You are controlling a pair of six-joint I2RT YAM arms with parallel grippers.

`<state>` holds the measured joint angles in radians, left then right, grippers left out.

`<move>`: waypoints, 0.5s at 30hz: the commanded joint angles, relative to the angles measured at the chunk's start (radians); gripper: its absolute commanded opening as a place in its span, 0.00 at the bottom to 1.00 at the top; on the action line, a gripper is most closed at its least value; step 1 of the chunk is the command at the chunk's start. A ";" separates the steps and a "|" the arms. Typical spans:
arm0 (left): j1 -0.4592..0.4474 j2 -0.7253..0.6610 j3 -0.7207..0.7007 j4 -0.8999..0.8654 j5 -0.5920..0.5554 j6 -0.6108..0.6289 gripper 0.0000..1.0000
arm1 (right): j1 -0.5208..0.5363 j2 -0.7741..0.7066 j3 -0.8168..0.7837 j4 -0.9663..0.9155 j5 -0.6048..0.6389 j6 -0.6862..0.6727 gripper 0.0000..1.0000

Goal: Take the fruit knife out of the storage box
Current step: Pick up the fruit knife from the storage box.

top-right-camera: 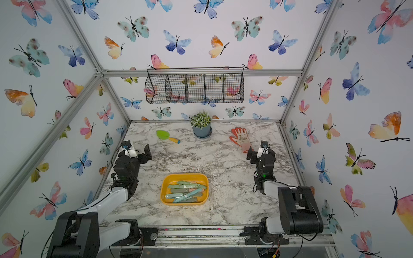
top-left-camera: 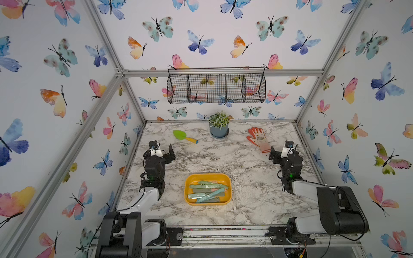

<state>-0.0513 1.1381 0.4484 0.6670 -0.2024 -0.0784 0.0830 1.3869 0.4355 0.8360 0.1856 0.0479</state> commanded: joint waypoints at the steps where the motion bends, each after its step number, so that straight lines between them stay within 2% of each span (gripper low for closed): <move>1: 0.006 -0.033 0.143 -0.311 -0.149 -0.201 0.99 | 0.001 -0.056 0.097 -0.244 0.064 0.086 0.99; 3: 0.007 -0.016 0.266 -0.468 -0.142 -0.260 0.98 | 0.001 -0.072 0.167 -0.337 0.040 0.111 0.99; 5: 0.007 0.019 0.405 -0.650 -0.074 -0.223 0.98 | 0.003 -0.085 0.229 -0.405 -0.004 0.139 0.98; 9: 0.008 0.103 0.634 -0.913 -0.031 -0.157 0.98 | 0.015 -0.108 0.287 -0.444 -0.126 0.155 0.99; 12: 0.007 0.135 0.707 -0.978 -0.030 -0.143 0.99 | 0.035 -0.113 0.333 -0.474 -0.235 0.132 0.99; 15: 0.007 0.124 0.710 -0.996 -0.034 -0.189 0.98 | 0.069 -0.105 0.398 -0.515 -0.341 0.102 0.99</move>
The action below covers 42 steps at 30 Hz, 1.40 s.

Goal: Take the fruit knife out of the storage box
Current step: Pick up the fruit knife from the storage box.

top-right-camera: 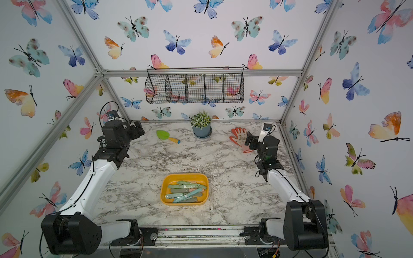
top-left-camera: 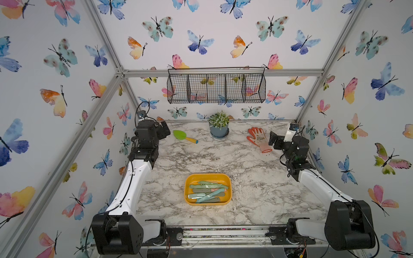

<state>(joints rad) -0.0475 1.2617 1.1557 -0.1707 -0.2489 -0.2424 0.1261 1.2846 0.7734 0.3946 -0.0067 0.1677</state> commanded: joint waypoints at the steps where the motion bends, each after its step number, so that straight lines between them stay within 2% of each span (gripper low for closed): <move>1: 0.003 -0.012 -0.019 -0.145 0.027 -0.055 0.98 | 0.040 0.011 0.096 -0.106 -0.190 -0.028 0.98; 5: 0.003 -0.060 -0.146 -0.039 0.116 -0.080 0.98 | 0.146 0.079 0.233 -0.247 -0.307 -0.115 0.98; 7: 0.004 -0.069 -0.179 -0.037 0.076 -0.119 0.99 | 0.227 0.119 0.295 -0.318 -0.319 -0.180 0.99; 11: 0.012 -0.064 -0.153 -0.136 0.037 -0.143 0.98 | 0.391 0.201 0.409 -0.475 -0.307 -0.296 0.99; 16: 0.013 -0.115 -0.175 -0.150 0.028 -0.160 0.99 | 0.572 0.264 0.506 -0.612 -0.298 -0.442 0.98; 22: 0.013 -0.185 -0.244 -0.165 0.020 -0.155 0.98 | 0.719 0.373 0.665 -0.828 -0.312 -0.576 0.98; 24: 0.013 -0.209 -0.274 -0.142 0.058 -0.148 0.98 | 0.750 0.411 0.699 -0.874 -0.306 -0.600 1.00; 26: 0.012 -0.223 -0.297 -0.123 0.093 -0.137 0.98 | 0.782 0.460 0.724 -0.914 -0.305 -0.626 0.94; 33: 0.012 -0.217 -0.287 -0.138 0.056 -0.123 0.98 | 0.873 0.649 0.872 -1.113 -0.207 -0.690 0.65; 42: 0.013 -0.222 -0.289 -0.139 0.047 -0.126 0.98 | 0.899 0.714 0.870 -1.171 -0.157 -0.691 0.54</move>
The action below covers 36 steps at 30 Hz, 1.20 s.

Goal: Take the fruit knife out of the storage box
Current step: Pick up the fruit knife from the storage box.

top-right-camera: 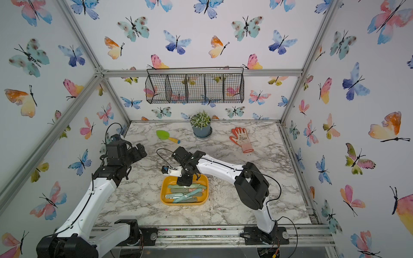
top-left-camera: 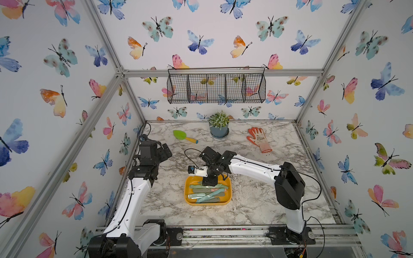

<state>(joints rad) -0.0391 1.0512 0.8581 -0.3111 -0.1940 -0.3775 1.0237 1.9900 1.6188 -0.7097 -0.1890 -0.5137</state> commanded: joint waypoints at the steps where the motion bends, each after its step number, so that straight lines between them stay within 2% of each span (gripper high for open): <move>1: 0.004 -0.007 0.010 0.002 0.001 0.008 0.98 | 0.001 0.016 0.025 -0.077 0.026 -0.008 0.52; 11: 0.005 0.000 0.010 0.000 -0.005 0.006 0.99 | 0.015 0.077 0.024 -0.114 0.075 -0.005 0.42; 30: 0.005 0.012 0.014 -0.006 -0.015 -0.001 0.99 | 0.018 0.148 0.028 -0.122 0.134 0.012 0.36; 36: 0.004 0.012 0.014 -0.006 -0.019 -0.003 0.98 | 0.019 0.144 0.027 -0.114 0.137 0.018 0.30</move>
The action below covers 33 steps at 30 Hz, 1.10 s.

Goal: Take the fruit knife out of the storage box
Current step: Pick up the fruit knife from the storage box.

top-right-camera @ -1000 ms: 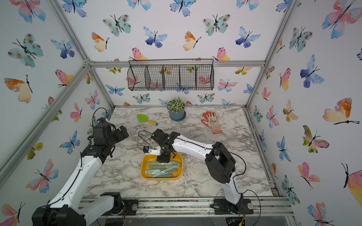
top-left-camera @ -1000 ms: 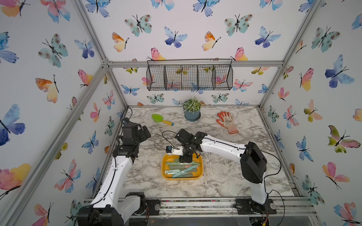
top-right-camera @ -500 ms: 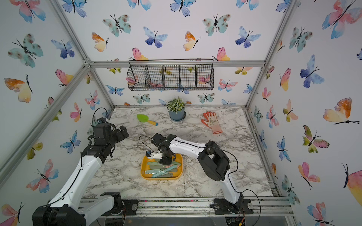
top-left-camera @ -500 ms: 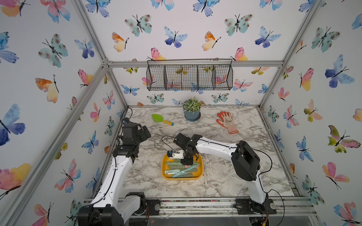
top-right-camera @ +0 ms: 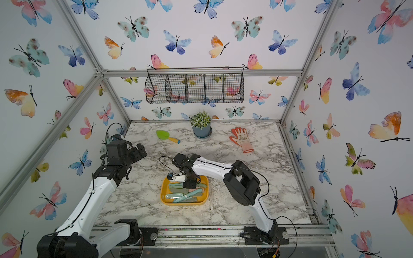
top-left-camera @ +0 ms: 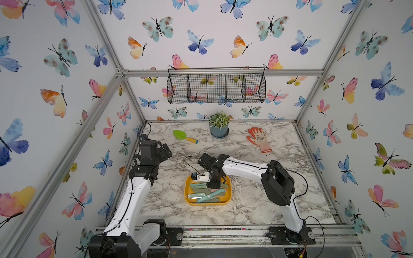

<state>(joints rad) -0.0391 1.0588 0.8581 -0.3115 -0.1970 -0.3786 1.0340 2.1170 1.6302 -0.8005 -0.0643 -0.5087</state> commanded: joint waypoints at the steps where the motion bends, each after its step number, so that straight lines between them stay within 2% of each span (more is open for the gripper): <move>1: 0.005 0.006 0.014 -0.005 -0.015 -0.003 0.98 | 0.008 0.018 0.015 -0.023 0.013 0.013 0.28; 17: 0.005 0.007 0.016 -0.008 -0.026 -0.006 0.98 | 0.008 0.003 0.027 -0.045 0.007 0.037 0.14; 25: 0.005 0.004 0.015 -0.008 -0.032 -0.008 0.98 | 0.008 -0.013 0.016 -0.042 0.004 0.044 0.11; 33: 0.005 0.006 0.015 -0.008 -0.030 -0.008 0.98 | 0.008 -0.097 0.008 -0.022 -0.036 0.065 0.10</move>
<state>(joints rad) -0.0391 1.0634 0.8581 -0.3115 -0.2089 -0.3828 1.0355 2.0869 1.6318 -0.8124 -0.0704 -0.4648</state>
